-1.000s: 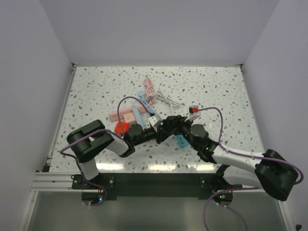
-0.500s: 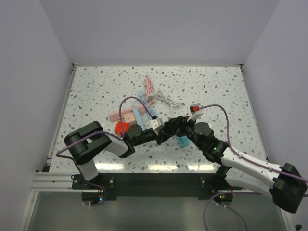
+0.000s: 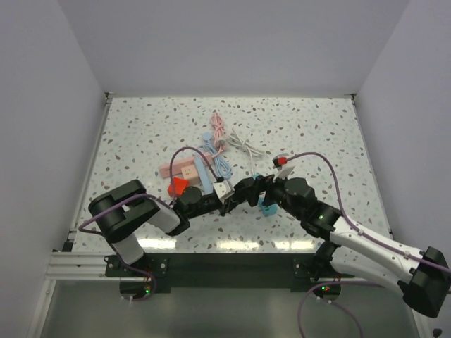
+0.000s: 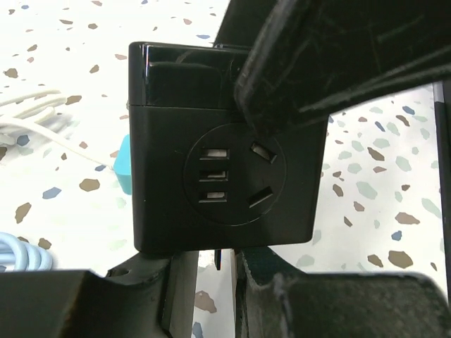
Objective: Insert the plug
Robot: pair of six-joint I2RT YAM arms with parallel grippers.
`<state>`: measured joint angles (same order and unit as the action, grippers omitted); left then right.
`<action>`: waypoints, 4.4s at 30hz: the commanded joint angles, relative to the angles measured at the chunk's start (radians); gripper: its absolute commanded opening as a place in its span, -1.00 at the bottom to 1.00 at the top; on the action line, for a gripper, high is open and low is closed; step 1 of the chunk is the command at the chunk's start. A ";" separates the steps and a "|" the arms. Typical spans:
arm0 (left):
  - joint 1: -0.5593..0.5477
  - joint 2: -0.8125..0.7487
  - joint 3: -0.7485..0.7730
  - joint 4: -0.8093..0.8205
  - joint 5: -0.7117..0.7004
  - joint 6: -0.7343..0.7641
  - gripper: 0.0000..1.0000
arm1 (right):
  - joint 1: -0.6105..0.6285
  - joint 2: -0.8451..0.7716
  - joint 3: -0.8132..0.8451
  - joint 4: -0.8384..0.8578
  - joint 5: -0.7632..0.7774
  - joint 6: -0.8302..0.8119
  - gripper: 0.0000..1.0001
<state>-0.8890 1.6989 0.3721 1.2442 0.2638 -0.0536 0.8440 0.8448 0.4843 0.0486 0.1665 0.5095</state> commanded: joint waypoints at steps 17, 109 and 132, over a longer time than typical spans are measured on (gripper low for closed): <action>-0.018 -0.100 -0.064 0.139 0.011 0.086 -1.00 | -0.126 0.169 0.054 0.135 -0.376 0.017 0.65; 0.159 -0.013 0.160 -0.484 -0.276 -0.359 -0.88 | -0.346 0.352 -0.047 0.571 -0.570 0.012 -1.00; 0.160 0.093 0.110 -0.288 -0.323 -0.456 1.00 | -0.296 0.249 -0.092 0.456 -0.328 0.001 -1.00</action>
<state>-0.7315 1.8557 0.5213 1.0504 0.0307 -0.5621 0.5430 1.1286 0.3443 0.5049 -0.1947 0.5301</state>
